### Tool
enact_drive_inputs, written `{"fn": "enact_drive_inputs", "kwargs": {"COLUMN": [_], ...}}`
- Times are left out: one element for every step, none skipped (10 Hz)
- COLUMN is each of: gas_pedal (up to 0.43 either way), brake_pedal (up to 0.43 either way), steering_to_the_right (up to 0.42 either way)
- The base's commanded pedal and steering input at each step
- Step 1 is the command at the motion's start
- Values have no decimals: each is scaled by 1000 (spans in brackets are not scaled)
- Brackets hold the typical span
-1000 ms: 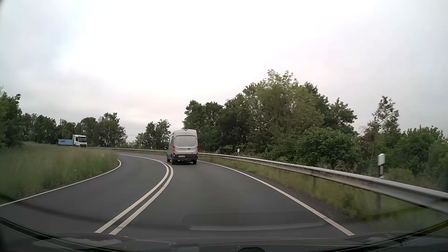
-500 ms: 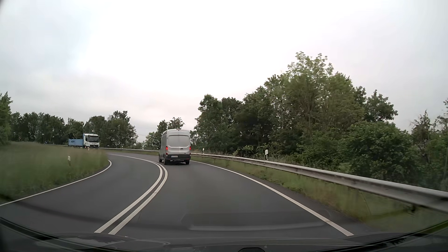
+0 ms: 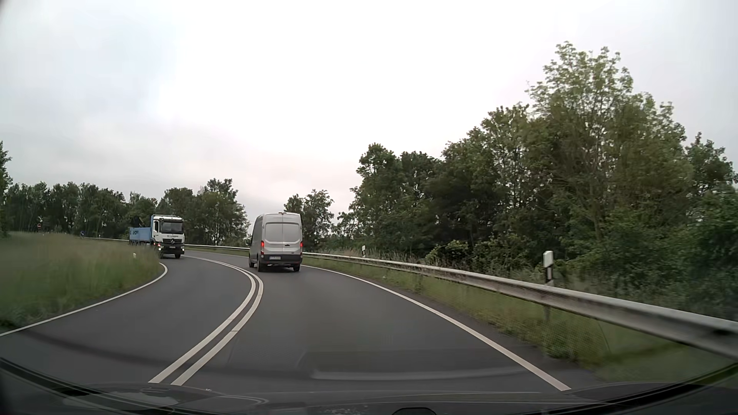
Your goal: Follow the waypoints while adhering to traffic rules and regulations
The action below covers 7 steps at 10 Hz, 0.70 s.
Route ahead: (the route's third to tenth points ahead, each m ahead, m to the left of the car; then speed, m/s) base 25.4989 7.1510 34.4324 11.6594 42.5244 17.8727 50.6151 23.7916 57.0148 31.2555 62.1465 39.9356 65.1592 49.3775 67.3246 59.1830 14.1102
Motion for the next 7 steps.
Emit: {"fn": "enact_drive_inputs", "kwargs": {"gas_pedal": [240, 240, 240, 228, 228, 228, 220], "brake_pedal": [0, 0, 0, 0, 0, 0, 0], "steering_to_the_right": [-67, -67, -68, -69, -72, -75, -77]}}
